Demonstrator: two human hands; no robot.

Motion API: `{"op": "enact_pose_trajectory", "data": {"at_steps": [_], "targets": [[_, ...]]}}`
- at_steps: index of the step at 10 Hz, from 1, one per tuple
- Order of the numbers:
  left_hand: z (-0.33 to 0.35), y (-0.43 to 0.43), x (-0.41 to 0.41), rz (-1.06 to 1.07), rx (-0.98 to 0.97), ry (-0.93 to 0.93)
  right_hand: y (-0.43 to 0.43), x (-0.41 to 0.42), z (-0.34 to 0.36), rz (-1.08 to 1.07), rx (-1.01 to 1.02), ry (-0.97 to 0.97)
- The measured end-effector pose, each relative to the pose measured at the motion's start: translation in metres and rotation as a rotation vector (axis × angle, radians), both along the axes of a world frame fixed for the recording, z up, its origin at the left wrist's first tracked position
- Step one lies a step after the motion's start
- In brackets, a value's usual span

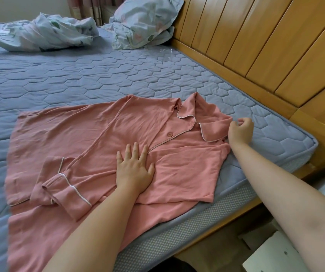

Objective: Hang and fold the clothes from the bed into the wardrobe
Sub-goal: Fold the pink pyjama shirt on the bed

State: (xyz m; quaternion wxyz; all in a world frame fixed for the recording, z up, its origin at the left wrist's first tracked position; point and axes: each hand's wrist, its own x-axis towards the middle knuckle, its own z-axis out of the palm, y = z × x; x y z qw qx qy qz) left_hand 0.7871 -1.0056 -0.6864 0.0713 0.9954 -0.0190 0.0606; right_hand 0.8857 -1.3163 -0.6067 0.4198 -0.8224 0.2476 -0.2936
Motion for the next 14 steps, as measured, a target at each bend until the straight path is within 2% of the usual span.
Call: {"op": "enact_pose_trajectory", "data": {"at_steps": [2,3,4,5,6,7,8,9,10,11,12,13,14], "targets": [[-0.002,0.0,0.001,0.002,-0.013,-0.005,-0.004,0.025,0.003,0.211,0.613,0.316],[-0.003,0.0,0.0,0.002,-0.017,-0.008,-0.009,0.027,0.002,0.223,0.697,0.311],[-0.002,0.002,0.003,0.0,-0.066,0.014,-0.003,0.028,0.013,0.196,0.664,0.245],[0.005,0.008,0.005,-0.021,-0.205,0.078,0.026,0.022,0.03,0.19,0.487,0.16],[0.021,0.017,0.013,-0.037,-0.36,0.231,0.072,0.001,0.056,0.31,0.1,0.064],[0.046,0.031,0.015,-0.008,-0.885,0.355,0.125,-0.033,0.074,0.607,-0.303,0.046],[0.056,0.05,0.006,0.125,-1.365,0.288,0.161,-0.063,0.066,0.958,-0.774,0.261],[0.061,0.063,0.001,0.198,-1.35,0.232,0.172,-0.084,0.047,1.122,-1.02,0.393],[0.064,0.066,0.003,0.225,-1.372,0.262,0.165,-0.087,0.031,0.959,-1.195,0.307],[0.073,0.054,0.008,0.272,-1.401,0.291,0.15,-0.086,0.024,0.818,-1.144,0.444],[0.087,0.036,0.017,0.344,-1.463,0.387,0.133,-0.089,0.021,0.746,-1.01,0.557],[0.099,0.023,0.023,0.394,-1.497,0.511,0.114,-0.089,0.021,0.666,-0.742,0.423],[0.105,0.013,0.022,0.394,-1.43,0.691,0.104,-0.092,0.025,0.661,-0.519,0.335]]}}
